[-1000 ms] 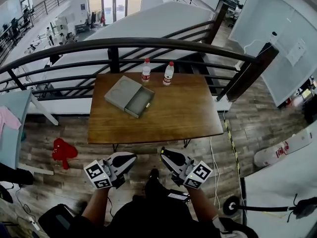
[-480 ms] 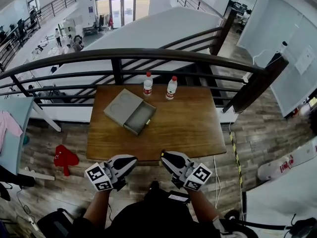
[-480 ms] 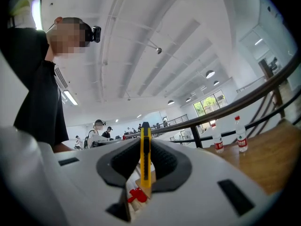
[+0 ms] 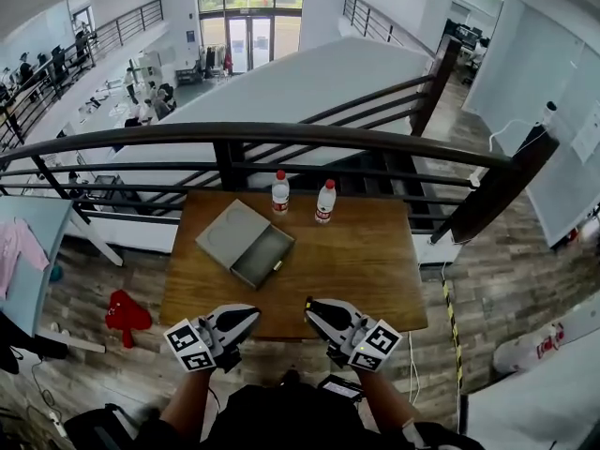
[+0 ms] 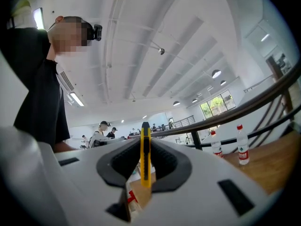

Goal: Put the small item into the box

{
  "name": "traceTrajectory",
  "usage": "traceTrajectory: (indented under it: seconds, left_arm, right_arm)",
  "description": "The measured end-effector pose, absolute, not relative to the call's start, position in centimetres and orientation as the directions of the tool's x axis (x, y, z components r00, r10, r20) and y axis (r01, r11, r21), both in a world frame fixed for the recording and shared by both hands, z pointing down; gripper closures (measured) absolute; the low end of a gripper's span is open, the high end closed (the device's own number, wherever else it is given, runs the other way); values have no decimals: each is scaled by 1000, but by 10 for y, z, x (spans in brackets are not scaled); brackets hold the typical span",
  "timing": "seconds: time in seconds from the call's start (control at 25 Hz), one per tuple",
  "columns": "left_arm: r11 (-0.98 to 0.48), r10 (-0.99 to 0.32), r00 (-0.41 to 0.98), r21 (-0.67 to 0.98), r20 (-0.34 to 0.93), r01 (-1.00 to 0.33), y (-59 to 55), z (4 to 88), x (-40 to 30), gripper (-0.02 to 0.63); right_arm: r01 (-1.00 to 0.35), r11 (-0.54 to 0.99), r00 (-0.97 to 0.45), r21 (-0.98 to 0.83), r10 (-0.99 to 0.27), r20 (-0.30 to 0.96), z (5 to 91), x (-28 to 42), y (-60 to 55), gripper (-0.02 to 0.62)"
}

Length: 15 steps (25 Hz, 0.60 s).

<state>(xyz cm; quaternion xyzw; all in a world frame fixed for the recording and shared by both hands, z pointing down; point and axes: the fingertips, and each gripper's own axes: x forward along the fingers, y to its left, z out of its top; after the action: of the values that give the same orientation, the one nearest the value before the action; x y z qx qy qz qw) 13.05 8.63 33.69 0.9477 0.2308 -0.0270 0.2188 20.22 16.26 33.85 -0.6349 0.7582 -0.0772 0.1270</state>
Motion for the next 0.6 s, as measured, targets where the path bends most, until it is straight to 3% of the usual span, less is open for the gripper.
traceTrajectory:
  seconds: [0.6]
  left_arm:
    - [-784,424,895,440,-139,439,74,353,162,589]
  right_arm:
    - [-935,166,-149,-313,-986,-78,358,232,155,522]
